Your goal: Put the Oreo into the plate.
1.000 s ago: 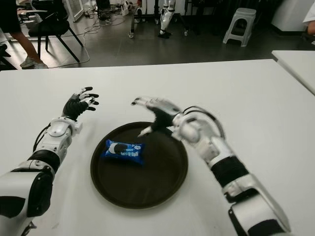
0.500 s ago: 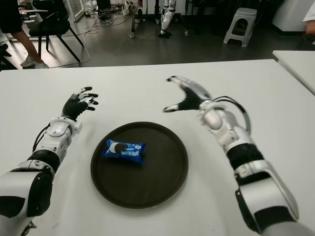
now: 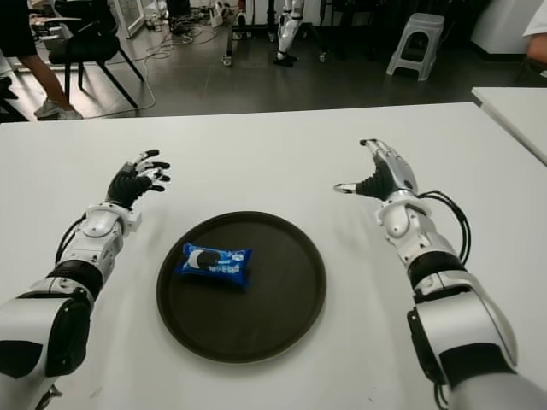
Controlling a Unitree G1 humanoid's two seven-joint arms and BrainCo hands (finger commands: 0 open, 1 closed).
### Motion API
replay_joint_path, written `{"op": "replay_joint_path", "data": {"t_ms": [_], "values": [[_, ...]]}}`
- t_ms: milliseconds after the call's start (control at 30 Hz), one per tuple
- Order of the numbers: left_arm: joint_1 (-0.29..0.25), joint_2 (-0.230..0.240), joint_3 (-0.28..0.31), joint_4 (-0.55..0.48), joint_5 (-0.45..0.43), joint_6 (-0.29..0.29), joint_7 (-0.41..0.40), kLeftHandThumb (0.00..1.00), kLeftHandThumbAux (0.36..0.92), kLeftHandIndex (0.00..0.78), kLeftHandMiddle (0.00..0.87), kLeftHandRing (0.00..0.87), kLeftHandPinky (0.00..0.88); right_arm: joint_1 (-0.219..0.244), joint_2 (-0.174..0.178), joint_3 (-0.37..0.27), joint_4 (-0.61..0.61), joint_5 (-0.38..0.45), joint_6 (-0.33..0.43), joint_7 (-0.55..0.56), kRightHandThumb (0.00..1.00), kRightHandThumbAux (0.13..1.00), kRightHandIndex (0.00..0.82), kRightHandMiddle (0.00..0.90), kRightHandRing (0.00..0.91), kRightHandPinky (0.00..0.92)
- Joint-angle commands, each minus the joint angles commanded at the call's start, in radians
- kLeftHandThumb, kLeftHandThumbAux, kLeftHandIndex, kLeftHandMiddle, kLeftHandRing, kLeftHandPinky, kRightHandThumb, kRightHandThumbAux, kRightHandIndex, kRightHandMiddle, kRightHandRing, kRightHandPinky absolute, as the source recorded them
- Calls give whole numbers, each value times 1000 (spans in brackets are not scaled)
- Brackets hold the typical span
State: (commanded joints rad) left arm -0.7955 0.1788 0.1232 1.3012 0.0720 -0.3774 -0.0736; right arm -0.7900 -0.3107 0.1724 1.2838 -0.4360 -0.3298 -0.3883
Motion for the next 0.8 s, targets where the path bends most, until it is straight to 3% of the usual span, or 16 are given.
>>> {"op": "replay_joint_path", "data": {"t_ms": [133, 200, 333, 433, 633, 800], "values": [[0, 0, -4, 0, 2, 2, 7, 184, 651, 174, 302, 347, 384, 9, 23, -42, 22, 49, -10, 4, 0, 729, 141, 163, 147, 96], [0, 0, -7, -1, 4, 3, 12, 181, 652, 175, 302, 347, 383, 3, 43, -109, 35, 125, 2, 57, 0, 730, 162, 184, 171, 135], [-2, -1, -8, -1, 3, 9, 17, 184, 652, 177, 307, 352, 389, -45, 79, -374, 47, 418, 112, 286, 0, 723, 192, 216, 214, 220], [-3, -2, -6, -1, -1, 11, 14, 199, 650, 179, 311, 357, 398, -64, 99, -462, 43, 520, 168, 342, 0, 720, 195, 232, 252, 303], [0, -2, -5, -3, -4, 10, 3, 220, 655, 169, 306, 357, 405, -101, 159, -506, 32, 580, 233, 334, 19, 709, 164, 248, 300, 361], [1, -1, -5, -4, -4, 10, 2, 226, 666, 177, 307, 355, 395, -111, 149, -524, 39, 595, 269, 372, 26, 696, 153, 265, 318, 378]]}}
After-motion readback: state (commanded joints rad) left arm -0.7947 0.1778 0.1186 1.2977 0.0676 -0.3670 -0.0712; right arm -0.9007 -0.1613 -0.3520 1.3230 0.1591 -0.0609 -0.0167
